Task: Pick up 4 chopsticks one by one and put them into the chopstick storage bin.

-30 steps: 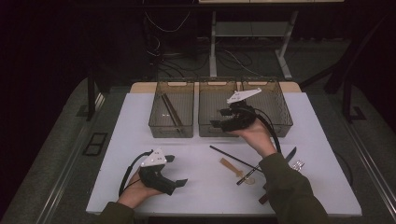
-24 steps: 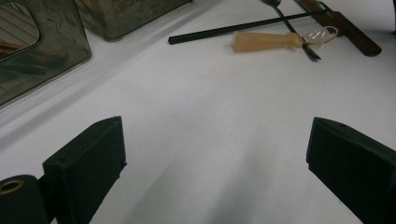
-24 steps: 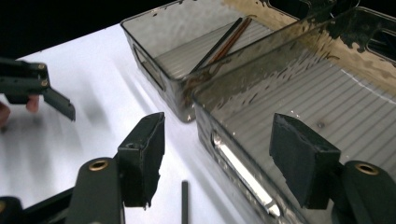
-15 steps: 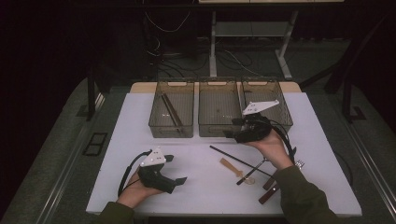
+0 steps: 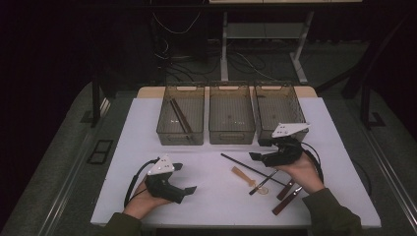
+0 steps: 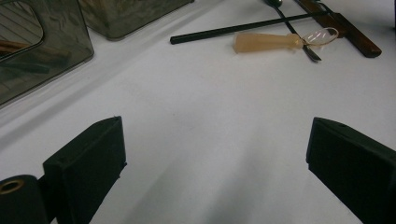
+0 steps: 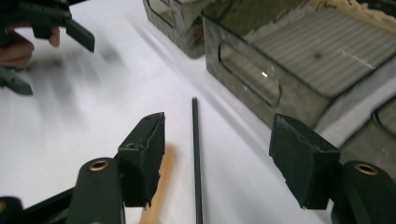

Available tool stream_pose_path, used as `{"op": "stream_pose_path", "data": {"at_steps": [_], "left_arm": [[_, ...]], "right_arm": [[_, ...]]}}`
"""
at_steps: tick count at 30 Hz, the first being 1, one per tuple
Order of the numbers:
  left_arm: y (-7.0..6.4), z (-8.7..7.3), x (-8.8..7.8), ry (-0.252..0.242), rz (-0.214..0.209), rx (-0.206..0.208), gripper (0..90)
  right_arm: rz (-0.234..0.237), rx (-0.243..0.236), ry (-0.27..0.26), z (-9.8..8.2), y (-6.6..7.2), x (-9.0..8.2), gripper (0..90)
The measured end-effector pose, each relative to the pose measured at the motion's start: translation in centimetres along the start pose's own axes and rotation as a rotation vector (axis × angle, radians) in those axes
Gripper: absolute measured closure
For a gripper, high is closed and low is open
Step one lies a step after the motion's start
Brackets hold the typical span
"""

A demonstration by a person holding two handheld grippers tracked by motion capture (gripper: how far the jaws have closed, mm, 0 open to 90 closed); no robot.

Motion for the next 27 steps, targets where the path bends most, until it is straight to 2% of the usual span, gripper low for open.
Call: {"op": "stream_pose_path", "data": {"at_steps": [7, 14, 21, 27], "left_arm": [[-0.1, 0.0, -0.1, -0.004, 0.001, -0.004, 4.6], [-0.1, 0.0, -0.1, -0.003, 0.002, -0.004, 4.5], [-0.1, 0.1, -0.1, -0.004, 0.002, -0.004, 4.6], [-0.2, 0.1, -0.1, -0.006, 0.000, -0.003, 4.6]], "right_arm": [[-0.006, 0.014, 0.000, -2.0, -0.2, -1.5, 36.0], [0.014, 0.040, 0.031, -4.2, -0.4, -2.7, 38.9], [0.012, 0.058, 0.054, -6.2, -0.7, -3.5, 47.6], [0.017, 0.053, 0.103, -6.9, -1.1, -3.0, 57.3]]}}
Point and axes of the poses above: each handheld gripper's, and its own axes: x roughly forward along the jaws, z roughly out of its top, y roughly to its left, the point moved 1 cm from there along x, roughly forward along the jaws, and after that the axes turned 12 degrees about x, right-handed, at the moved point
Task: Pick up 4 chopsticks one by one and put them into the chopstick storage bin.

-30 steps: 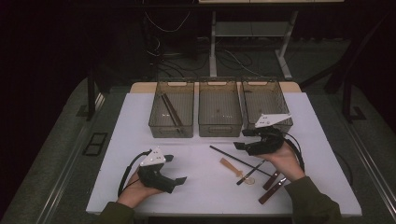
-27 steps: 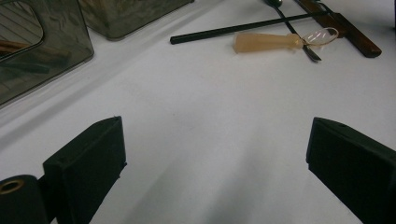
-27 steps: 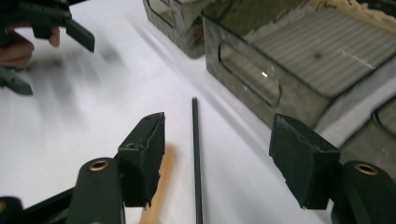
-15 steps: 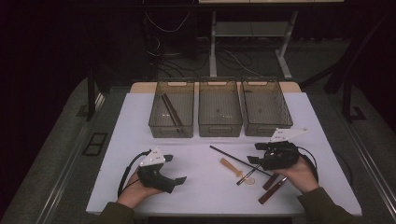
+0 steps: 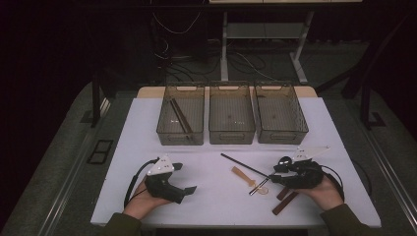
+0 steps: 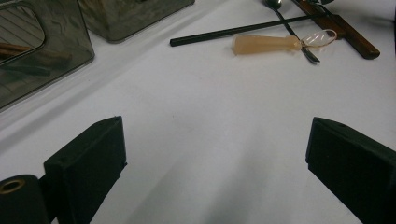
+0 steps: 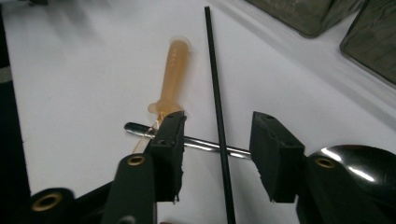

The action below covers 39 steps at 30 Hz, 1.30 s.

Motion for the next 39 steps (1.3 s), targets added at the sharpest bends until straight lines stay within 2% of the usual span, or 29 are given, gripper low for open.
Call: {"op": "stream_pose_path", "data": {"at_steps": [10, 21, 24, 31, 39], "left_arm": [[0.0, 0.0, 0.0, -0.002, -0.004, 0.001, 5.4], [0.0, 0.0, 0.0, 0.001, -0.004, 0.000, 5.3], [0.0, 0.0, 0.0, 0.003, -0.005, 0.002, 5.4], [0.0, 0.0, 0.0, 0.007, -0.006, 0.006, 5.4], [0.0, 0.0, 0.1, 0.002, -0.006, 0.007, 5.4]], "right_arm": [[-0.032, -0.018, 0.083, -0.7, -0.6, 1.1, 67.1], [-0.068, -0.096, 0.143, -1.0, -0.4, 1.8, 76.5], [-0.081, -0.123, 0.143, -1.1, -0.2, 1.9, 77.9], [-0.080, -0.124, 0.139, -1.1, -0.5, 1.9, 84.8], [-0.061, -0.125, 0.142, -1.0, -0.7, 1.9, 86.4]]}}
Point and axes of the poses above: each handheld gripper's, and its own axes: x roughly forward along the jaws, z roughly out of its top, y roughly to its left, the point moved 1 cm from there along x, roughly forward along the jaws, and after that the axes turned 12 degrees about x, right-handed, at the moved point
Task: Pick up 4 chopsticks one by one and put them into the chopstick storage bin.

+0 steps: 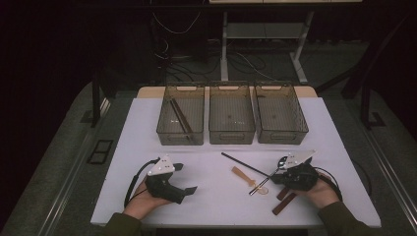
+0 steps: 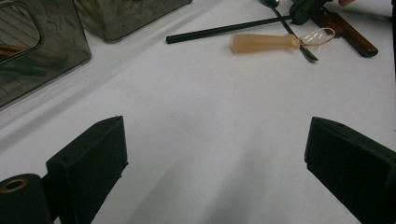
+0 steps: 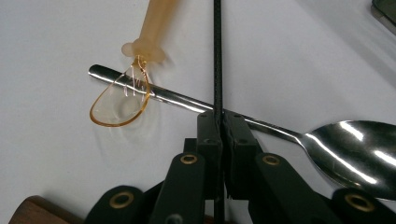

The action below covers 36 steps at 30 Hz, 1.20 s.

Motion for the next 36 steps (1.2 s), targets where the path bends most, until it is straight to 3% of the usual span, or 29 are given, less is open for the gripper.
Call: {"op": "stream_pose_path", "data": {"at_steps": [9, 22, 36], "left_arm": [[0.0, 0.0, 0.0, 0.004, 0.000, 0.000, 5.4], [0.0, 0.0, 0.1, 0.006, 0.000, -0.001, 5.4], [0.0, 0.0, 0.1, 0.010, 0.001, -0.001, 5.4]], "right_arm": [[0.034, 0.020, -0.004, 0.1, -0.4, -0.1, 86.5], [0.075, 0.042, -0.082, 0.6, -0.3, -1.4, 86.5], [0.084, 0.049, -0.134, 1.8, 0.2, -2.2, 86.5]]}}
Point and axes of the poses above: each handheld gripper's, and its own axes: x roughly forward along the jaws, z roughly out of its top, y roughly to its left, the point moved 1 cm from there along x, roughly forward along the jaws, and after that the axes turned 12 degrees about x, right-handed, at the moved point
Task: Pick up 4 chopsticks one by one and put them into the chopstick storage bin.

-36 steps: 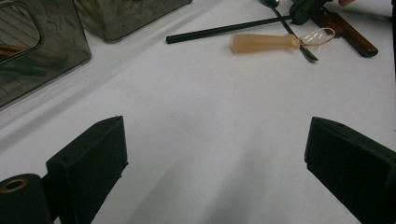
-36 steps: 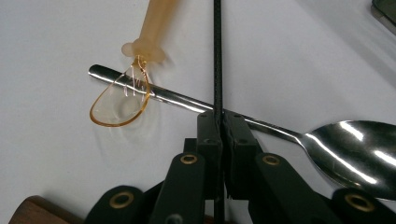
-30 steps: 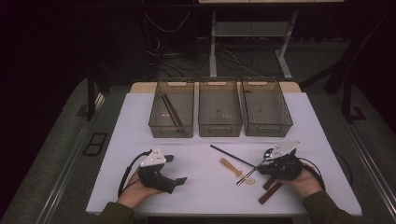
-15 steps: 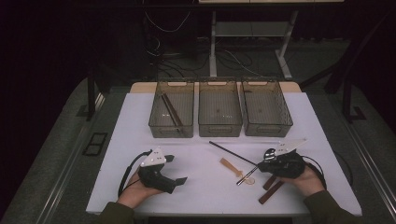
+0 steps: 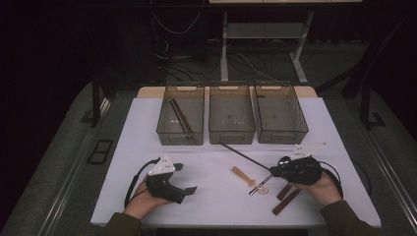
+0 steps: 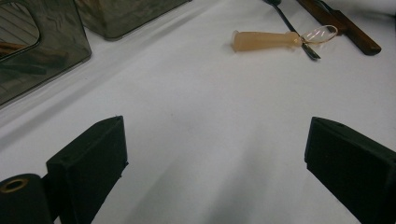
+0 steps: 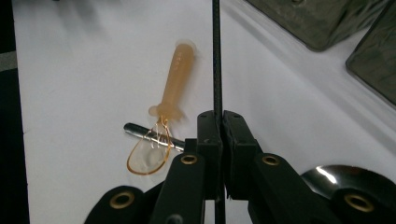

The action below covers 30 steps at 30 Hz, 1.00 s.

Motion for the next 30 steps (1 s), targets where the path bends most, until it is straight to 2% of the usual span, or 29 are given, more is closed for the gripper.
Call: {"op": "stream_pose_path", "data": {"at_steps": [9, 13, 25, 30], "left_arm": [[0.1, 0.0, 0.0, 0.000, -0.001, 0.001, 5.4], [0.1, 0.0, 0.0, 0.000, -0.001, 0.000, 5.4], [0.1, 0.0, 0.0, 0.003, 0.002, -0.002, 5.4], [0.1, 0.0, 0.1, 0.005, 0.001, 0.000, 5.4]], "right_arm": [[0.005, 0.006, -0.023, 1.3, 0.4, 0.3, 86.5], [0.014, 0.026, -0.045, 1.9, 0.6, 0.3, 86.4], [-0.006, 0.034, -0.071, 3.2, 1.1, 0.5, 86.4], [0.004, 0.046, -0.096, 3.9, 1.2, 0.6, 86.4]]}}
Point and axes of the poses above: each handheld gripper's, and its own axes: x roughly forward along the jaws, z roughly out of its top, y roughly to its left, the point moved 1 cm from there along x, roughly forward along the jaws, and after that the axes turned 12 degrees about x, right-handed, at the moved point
